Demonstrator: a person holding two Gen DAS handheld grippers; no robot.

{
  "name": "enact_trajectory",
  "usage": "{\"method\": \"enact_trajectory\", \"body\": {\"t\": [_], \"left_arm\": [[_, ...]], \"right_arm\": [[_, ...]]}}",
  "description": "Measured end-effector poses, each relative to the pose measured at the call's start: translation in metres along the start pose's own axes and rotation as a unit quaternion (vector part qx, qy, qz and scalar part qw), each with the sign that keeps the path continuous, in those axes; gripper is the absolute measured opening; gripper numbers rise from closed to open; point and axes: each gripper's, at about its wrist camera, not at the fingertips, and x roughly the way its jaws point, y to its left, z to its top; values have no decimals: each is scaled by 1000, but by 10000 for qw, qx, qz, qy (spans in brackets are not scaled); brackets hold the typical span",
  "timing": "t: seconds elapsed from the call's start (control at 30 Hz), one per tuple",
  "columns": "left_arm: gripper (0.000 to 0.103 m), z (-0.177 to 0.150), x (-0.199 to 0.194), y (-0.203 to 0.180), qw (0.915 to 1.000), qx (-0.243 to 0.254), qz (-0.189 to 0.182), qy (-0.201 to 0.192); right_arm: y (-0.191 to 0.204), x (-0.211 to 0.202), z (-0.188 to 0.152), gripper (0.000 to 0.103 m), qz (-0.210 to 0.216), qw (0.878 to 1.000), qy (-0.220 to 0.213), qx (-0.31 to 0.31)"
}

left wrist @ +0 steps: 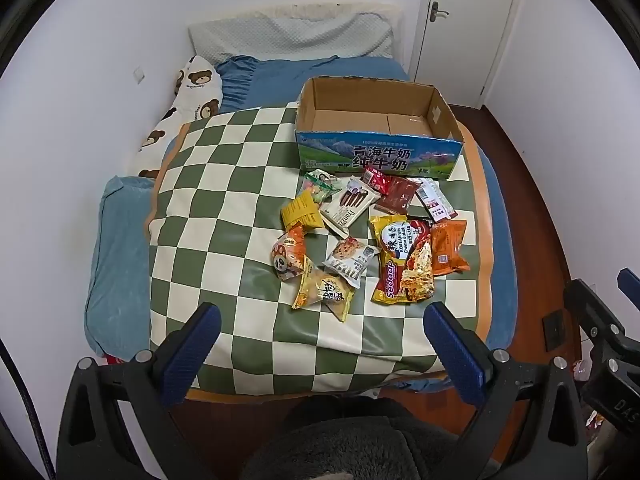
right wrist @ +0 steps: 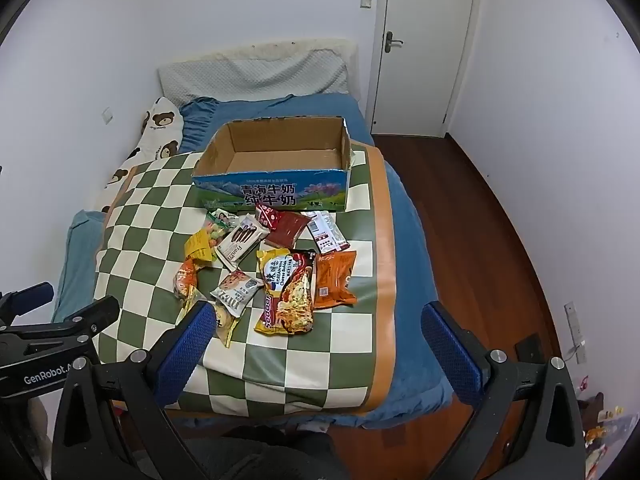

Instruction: Organize snacks

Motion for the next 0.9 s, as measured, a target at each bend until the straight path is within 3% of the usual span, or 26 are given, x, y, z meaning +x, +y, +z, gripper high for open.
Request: {"method": "enact_trajectory", "body": {"t": [0.9], "left_arm": [[103,4,-2,3,10000,-7,5,-36]], "right_arm": [[8,0,0,103,17,10000,23,-8]]}}
